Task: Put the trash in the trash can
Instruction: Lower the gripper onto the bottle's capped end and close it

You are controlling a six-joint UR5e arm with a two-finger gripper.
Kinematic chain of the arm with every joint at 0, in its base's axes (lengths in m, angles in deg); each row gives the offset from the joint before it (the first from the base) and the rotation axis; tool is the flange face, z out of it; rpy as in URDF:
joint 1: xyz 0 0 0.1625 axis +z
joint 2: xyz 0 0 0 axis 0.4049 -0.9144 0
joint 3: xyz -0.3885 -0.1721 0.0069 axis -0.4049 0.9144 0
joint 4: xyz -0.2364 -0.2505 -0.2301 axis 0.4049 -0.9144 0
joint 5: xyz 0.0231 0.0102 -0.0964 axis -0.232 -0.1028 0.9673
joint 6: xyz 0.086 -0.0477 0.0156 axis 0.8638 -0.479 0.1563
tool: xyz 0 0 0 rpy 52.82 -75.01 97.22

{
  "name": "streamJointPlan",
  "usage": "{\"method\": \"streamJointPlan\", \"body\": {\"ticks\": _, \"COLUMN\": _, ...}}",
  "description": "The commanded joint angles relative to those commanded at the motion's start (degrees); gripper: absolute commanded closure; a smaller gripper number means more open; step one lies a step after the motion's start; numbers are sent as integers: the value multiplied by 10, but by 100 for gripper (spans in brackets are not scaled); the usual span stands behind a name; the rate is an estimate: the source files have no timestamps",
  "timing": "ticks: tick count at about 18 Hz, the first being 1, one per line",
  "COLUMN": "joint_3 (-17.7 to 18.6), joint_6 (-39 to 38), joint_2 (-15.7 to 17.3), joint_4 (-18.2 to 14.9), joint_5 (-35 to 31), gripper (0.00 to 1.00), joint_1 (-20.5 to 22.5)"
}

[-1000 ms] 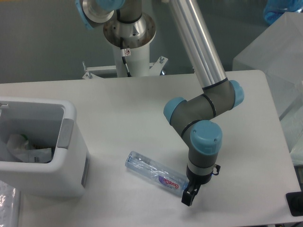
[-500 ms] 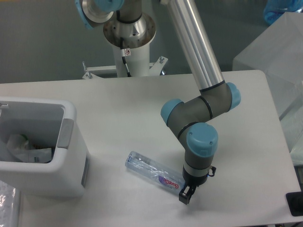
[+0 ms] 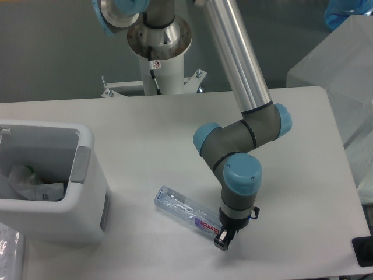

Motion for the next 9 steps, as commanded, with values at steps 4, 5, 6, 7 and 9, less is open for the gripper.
{"method": "streamJointPlan", "body": {"ticks": 4, "joint_3": 0, "joint_6": 1, "joint_2": 1, "joint_4": 0, "joint_5": 0, "gripper": 54, "joint_1": 0}}
{"method": "streamJointPlan", "body": {"ticks": 5, "joint_3": 0, "joint_6": 1, "joint_2": 1, "joint_4": 0, "joint_5": 0, "gripper": 56, "joint_1": 0}}
{"method": "streamJointPlan", "body": {"ticks": 6, "joint_3": 0, "joint_6": 1, "joint_2": 2, "joint_4": 0, "joint_5": 0, "gripper": 57, "joint_1": 0}}
{"method": "streamJointPlan", "body": {"ticks": 7, "joint_3": -1, "joint_6": 2, "joint_2": 2, "joint_4": 0, "joint_5": 0, "gripper": 57, "joint_1": 0}}
{"method": "streamJointPlan", "body": {"ticks": 9, "joint_3": -1, "joint_6": 2, "joint_2": 2, "joint_4": 0, "joint_5": 0, "gripper": 58, "joint_1": 0}}
